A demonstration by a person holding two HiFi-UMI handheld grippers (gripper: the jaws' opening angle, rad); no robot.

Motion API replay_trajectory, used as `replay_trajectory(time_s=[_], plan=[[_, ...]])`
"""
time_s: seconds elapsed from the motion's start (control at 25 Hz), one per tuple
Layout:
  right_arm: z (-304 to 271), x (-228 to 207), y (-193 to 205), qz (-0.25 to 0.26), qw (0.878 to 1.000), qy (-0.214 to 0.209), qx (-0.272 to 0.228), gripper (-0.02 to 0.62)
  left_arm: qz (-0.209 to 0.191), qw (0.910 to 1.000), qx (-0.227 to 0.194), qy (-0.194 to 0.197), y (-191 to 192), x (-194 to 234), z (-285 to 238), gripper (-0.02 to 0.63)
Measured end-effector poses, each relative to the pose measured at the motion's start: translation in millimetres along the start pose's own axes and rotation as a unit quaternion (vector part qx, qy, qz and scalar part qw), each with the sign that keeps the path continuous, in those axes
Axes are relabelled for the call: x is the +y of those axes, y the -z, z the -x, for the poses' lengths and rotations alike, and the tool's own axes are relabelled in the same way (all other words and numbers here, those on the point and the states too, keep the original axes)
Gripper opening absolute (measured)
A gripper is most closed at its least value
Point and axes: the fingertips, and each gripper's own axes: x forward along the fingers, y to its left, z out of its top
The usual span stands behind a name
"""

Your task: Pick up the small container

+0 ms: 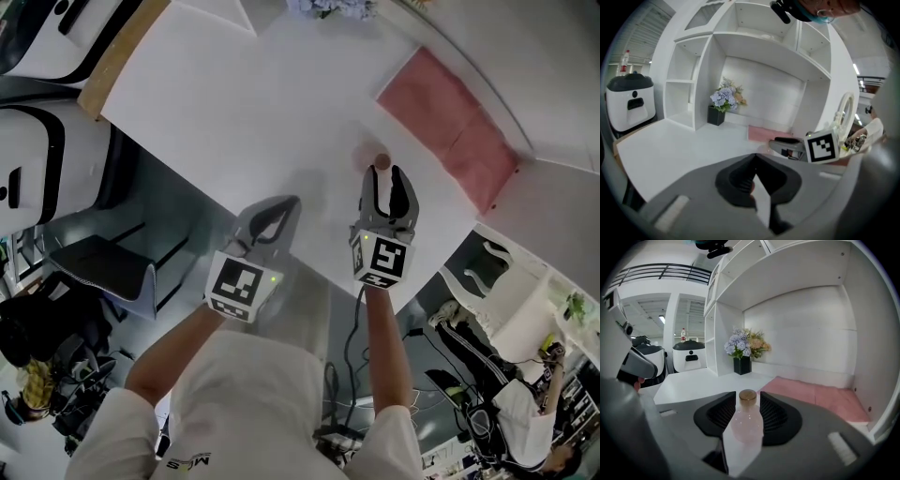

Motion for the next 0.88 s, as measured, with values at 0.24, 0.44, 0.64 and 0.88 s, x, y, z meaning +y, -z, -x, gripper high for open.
replay_trajectory(time_s=[0.24,0.44,0.64,0.88], plan=[[-12.9,3.5,8.1,0.006,1.000,0.003,0.000,0.160,0.000,1.0000,0.007,0.007,7.4,1.8,-4.5,0.000],[-19.2,-2.5,11.4,-0.002,1.000,0.016,-0.008,0.160,0.002,0.9997,0.019,0.012,18.8,-1.1,-5.6,0.000],[-24.1,-1.4,11.7,0.006,1.000,0.007,-0.020,0.132,0.007,0.9996,0.028,0.009,31.4,0.1,-5.9,0.000],[-22.9,-2.8,12.3,-0.006,1.000,0.000,-0.029,0.124,0.006,0.9994,0.033,0.006,37.3,-0.1,-6.6,0.000]])
